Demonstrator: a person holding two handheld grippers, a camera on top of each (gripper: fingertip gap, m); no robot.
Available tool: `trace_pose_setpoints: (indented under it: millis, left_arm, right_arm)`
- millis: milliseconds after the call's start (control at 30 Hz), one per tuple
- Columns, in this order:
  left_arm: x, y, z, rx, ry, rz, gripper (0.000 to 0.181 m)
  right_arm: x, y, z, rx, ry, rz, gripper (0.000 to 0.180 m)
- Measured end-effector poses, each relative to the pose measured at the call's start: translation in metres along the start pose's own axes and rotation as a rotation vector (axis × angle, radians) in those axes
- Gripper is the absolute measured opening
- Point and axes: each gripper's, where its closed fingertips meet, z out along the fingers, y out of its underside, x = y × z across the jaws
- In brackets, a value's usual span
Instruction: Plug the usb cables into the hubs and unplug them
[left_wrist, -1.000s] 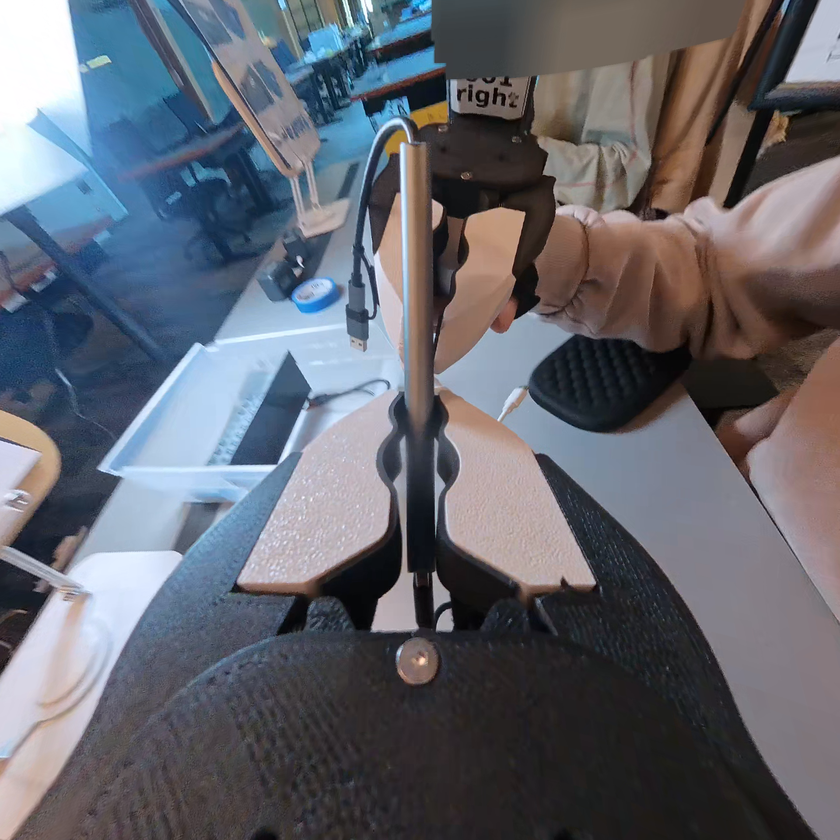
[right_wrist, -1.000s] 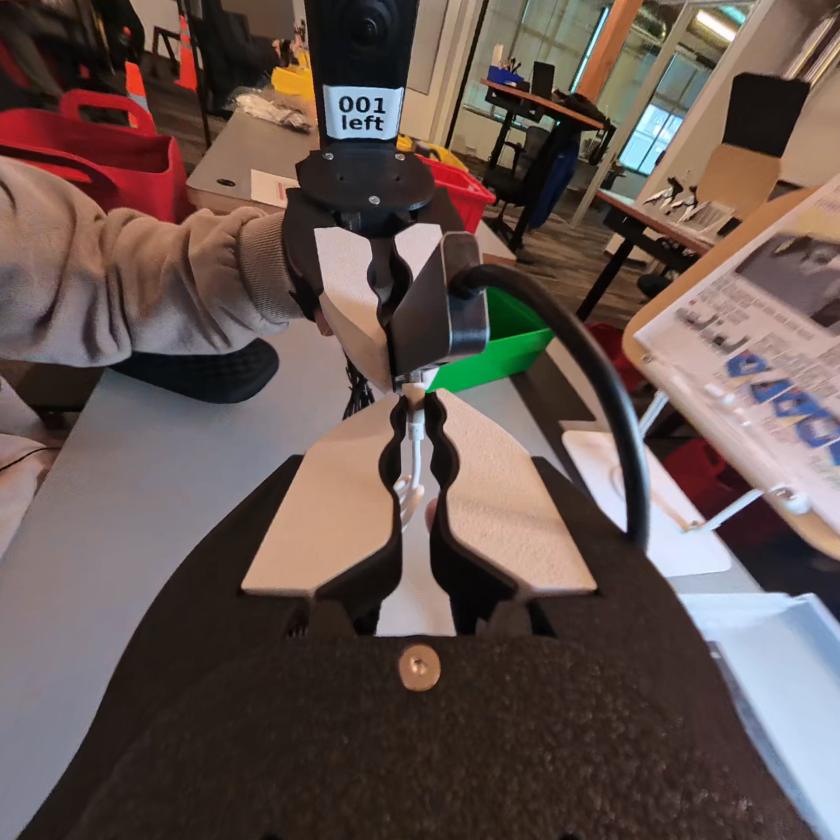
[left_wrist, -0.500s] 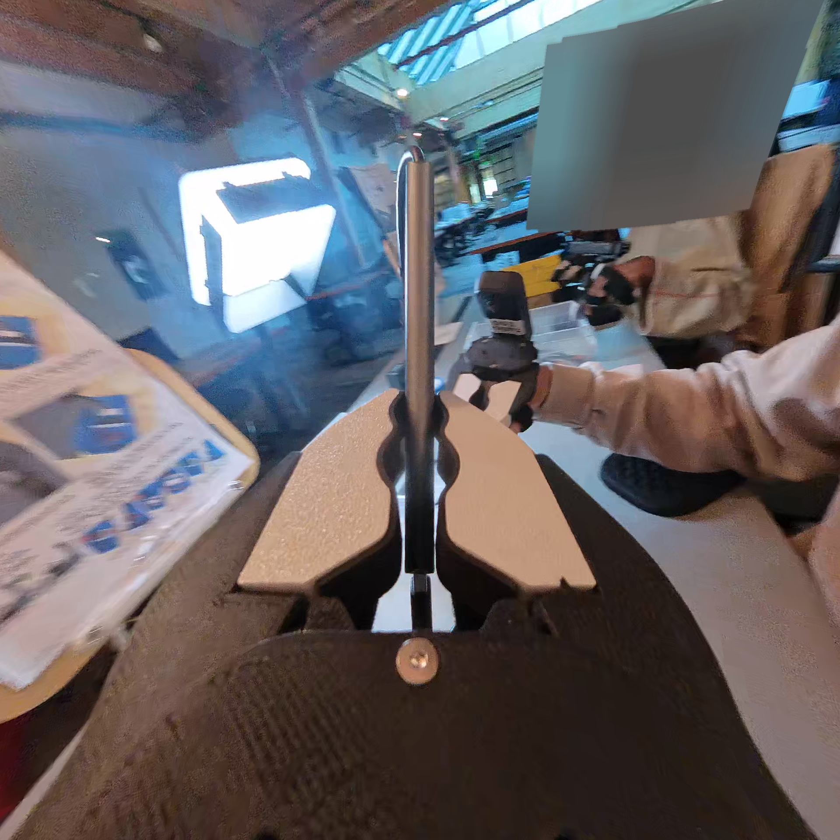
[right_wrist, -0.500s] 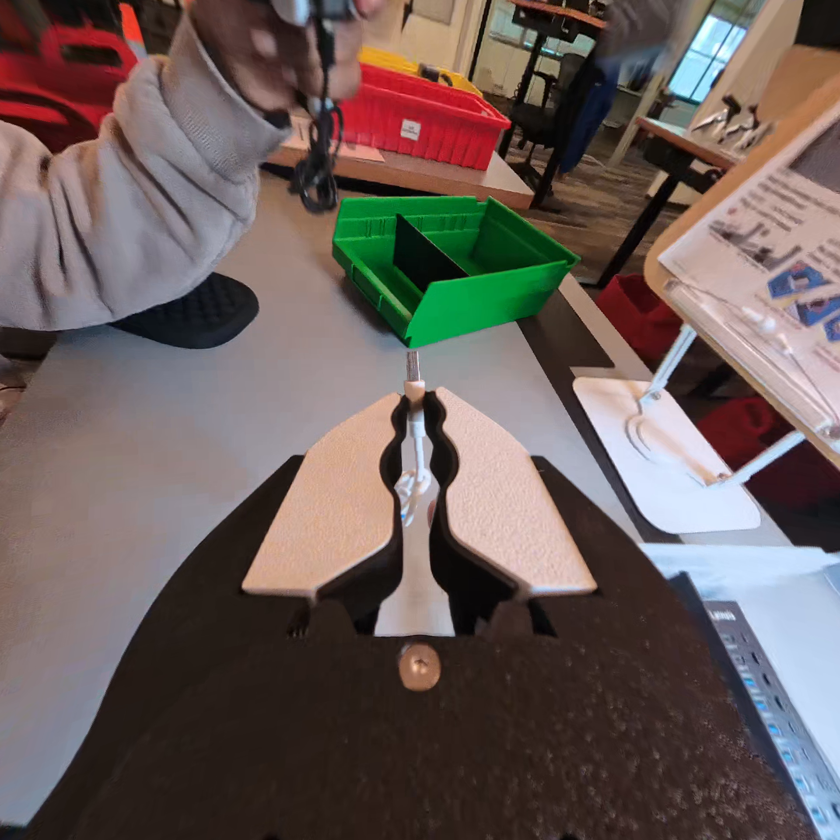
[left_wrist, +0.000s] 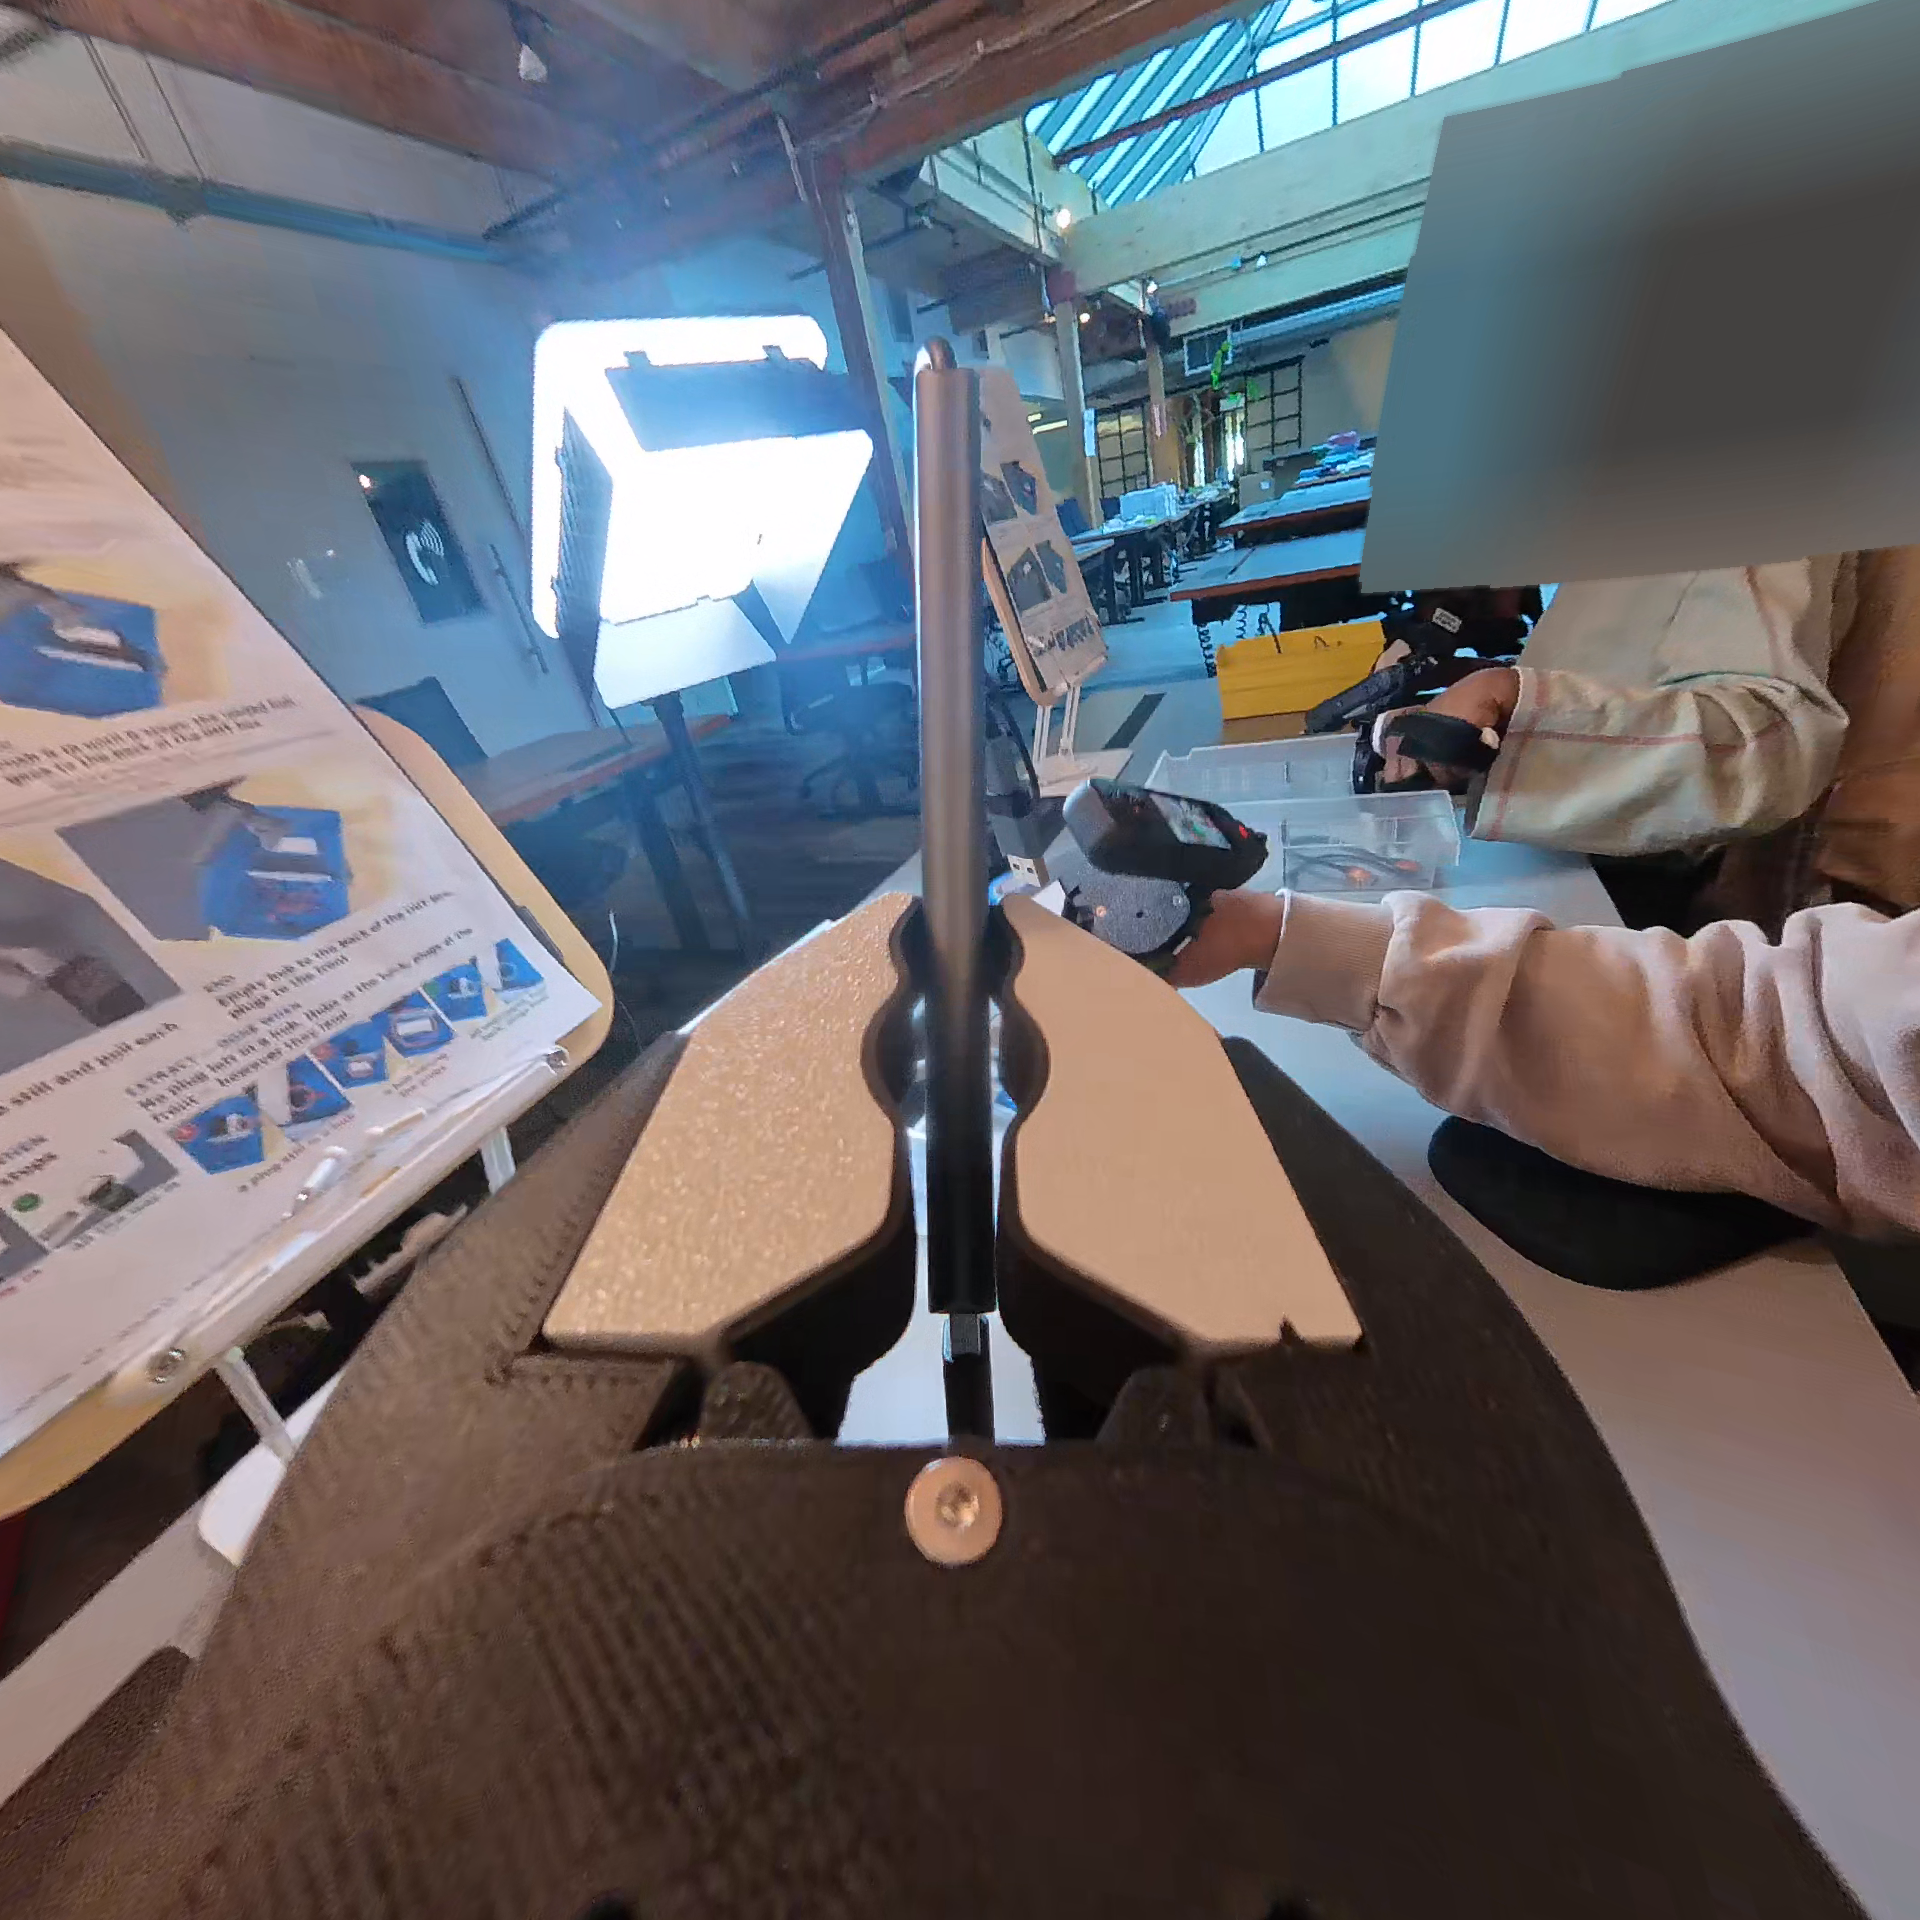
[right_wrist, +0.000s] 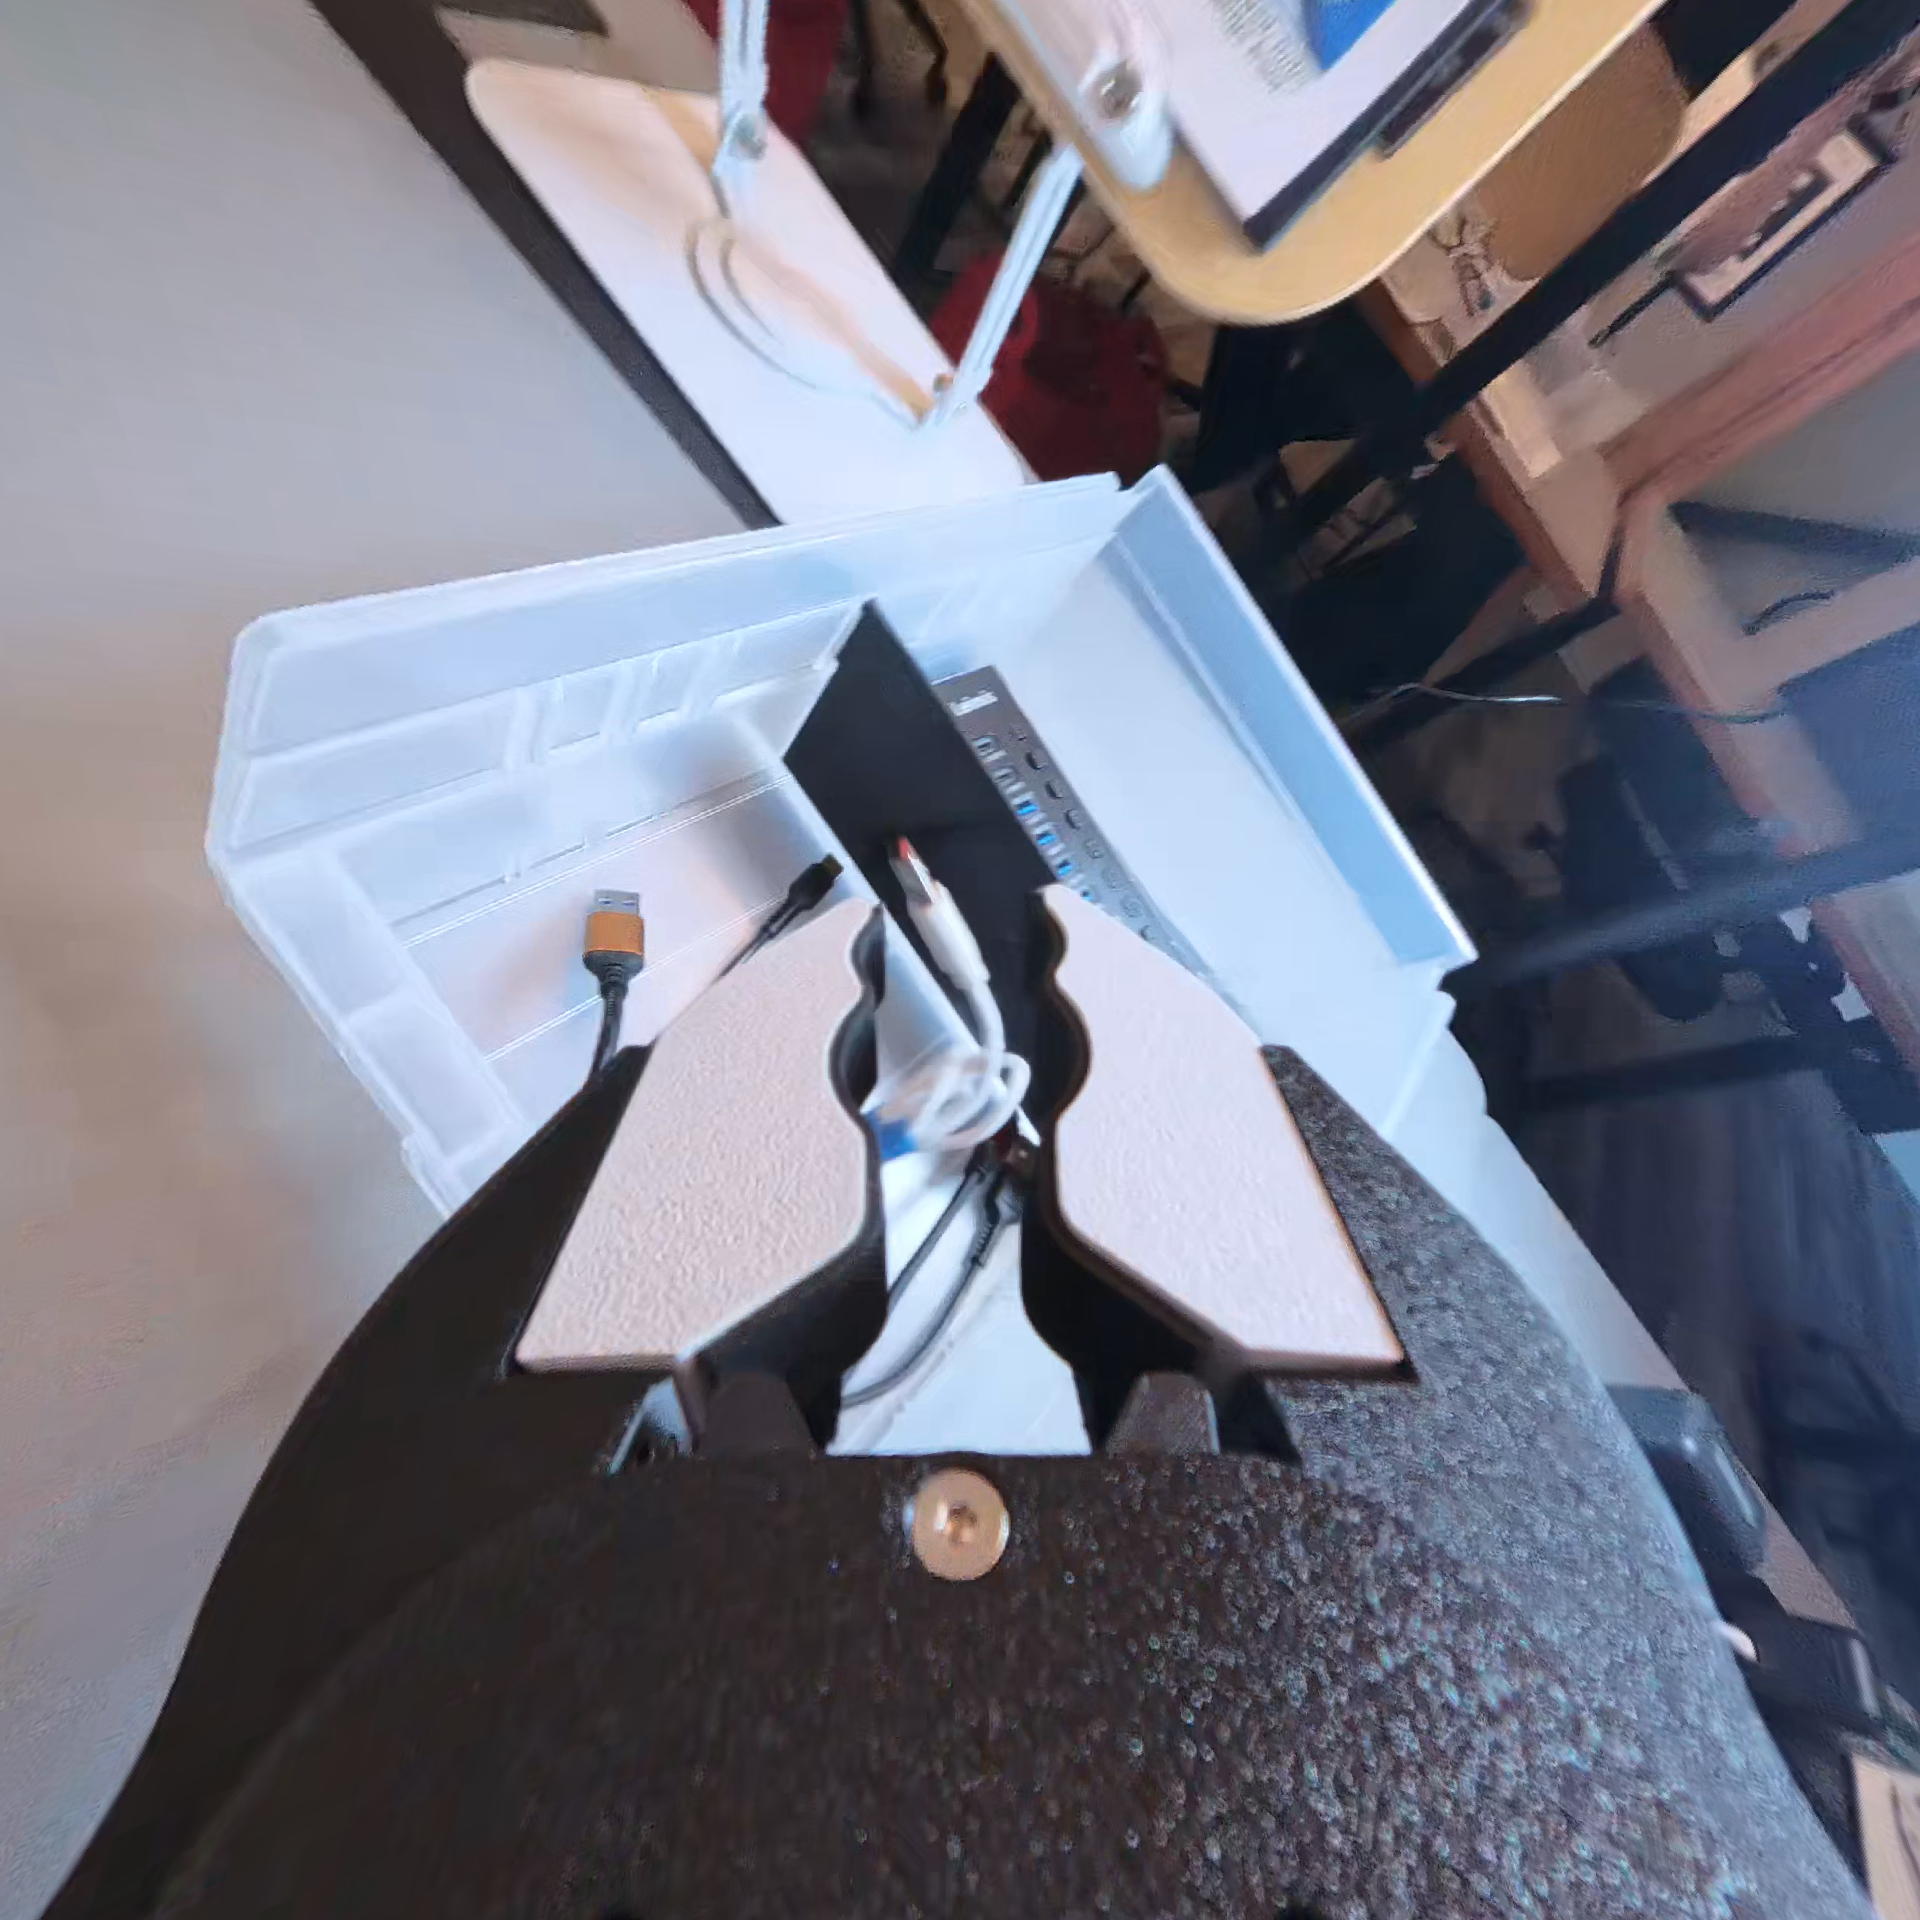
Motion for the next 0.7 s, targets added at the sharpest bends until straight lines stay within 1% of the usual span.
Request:
trace_pose_setpoints:
  millis: [33,67,167,233,300,367,400,433,533,633,700]
  left_arm:
    - [0.000,0.006,0.005,-0.016,0.003,-0.014,0.011]
    - [0.000,0.013,0.010,-0.037,0.009,-0.029,0.011]
    - [-0.003,0.032,0.021,-0.062,0.027,-0.086,0.011]
    - [-0.004,0.038,0.028,-0.027,0.062,-0.170,0.011]
    - [-0.001,0.040,0.034,0.031,0.113,-0.258,0.011]
    - [0.004,0.038,0.038,0.101,0.179,-0.342,0.011]
    - [0.009,0.036,0.040,0.146,0.221,-0.383,0.011]
    - [0.013,0.034,0.042,0.191,0.258,-0.421,0.011]
    - [0.022,0.026,0.048,0.330,0.311,-0.489,0.011]
    - [0.030,0.021,0.052,0.427,0.329,-0.523,0.011]
    - [0.035,0.024,0.056,0.439,0.325,-0.507,0.011]
  right_arm:
    - [-0.006,-0.004,0.001,0.016,-0.024,0.000,0.030]
    - [-0.006,-0.015,-0.004,0.058,-0.042,0.032,0.036]
    - [-0.001,-0.063,-0.039,0.262,-0.091,0.145,0.034]
    - [-0.009,-0.091,-0.066,0.388,-0.175,0.173,0.032]
    - [-0.037,-0.115,-0.091,0.484,-0.343,0.156,0.029]
    - [-0.075,-0.132,-0.111,0.536,-0.551,0.119,0.029]
    - [-0.092,-0.141,-0.118,0.568,-0.625,0.117,0.030]
    - [-0.108,-0.149,-0.120,0.588,-0.686,0.117,0.030]
    - [-0.147,-0.171,-0.118,0.639,-0.800,0.175,0.032]
    - [-0.164,-0.184,-0.111,0.665,-0.827,0.259,0.034]
    - [-0.170,-0.186,-0.113,0.667,-0.869,0.292,0.034]
